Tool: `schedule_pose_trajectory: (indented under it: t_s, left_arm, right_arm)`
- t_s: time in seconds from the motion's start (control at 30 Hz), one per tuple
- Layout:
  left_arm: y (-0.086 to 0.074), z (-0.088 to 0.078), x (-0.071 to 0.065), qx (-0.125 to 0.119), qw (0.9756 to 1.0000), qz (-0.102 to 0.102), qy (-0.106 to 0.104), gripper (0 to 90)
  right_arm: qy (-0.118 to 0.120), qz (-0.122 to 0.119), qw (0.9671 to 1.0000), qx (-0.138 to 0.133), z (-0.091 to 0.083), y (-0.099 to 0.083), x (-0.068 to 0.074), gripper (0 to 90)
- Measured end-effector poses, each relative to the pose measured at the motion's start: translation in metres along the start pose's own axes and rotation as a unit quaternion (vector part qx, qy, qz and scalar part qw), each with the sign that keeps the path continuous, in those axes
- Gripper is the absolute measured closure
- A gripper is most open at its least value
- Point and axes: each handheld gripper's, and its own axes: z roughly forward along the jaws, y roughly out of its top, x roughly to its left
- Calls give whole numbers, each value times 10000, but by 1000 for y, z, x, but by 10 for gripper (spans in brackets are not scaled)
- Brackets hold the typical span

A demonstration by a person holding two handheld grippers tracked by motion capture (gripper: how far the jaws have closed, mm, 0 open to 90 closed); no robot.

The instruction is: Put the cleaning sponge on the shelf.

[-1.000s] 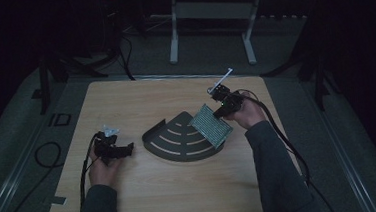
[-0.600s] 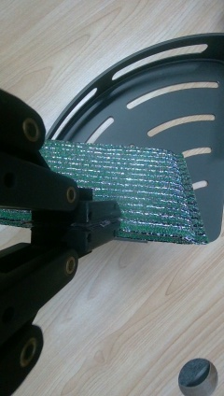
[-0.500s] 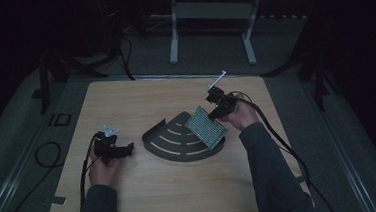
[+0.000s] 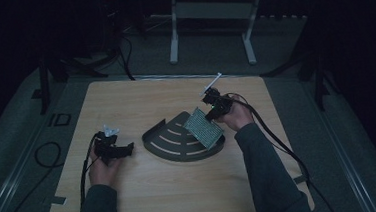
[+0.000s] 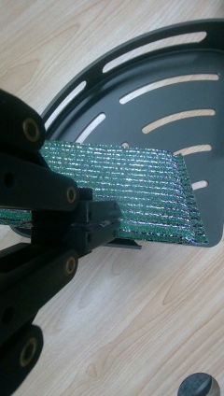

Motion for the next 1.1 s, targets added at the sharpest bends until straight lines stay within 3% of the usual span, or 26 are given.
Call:
schedule_pose_trajectory:
  t_s: [0.43,1.1]
  left_arm:
    - [0,0,0,0,10000,-1,0,109]
    - [0,0,0,7,10000,10,-2,109]
  right_arm:
    - [-109,-107,9998,98,11,-1,7,899]
    - [-51,-58,9996,263,25,-5,9,898]
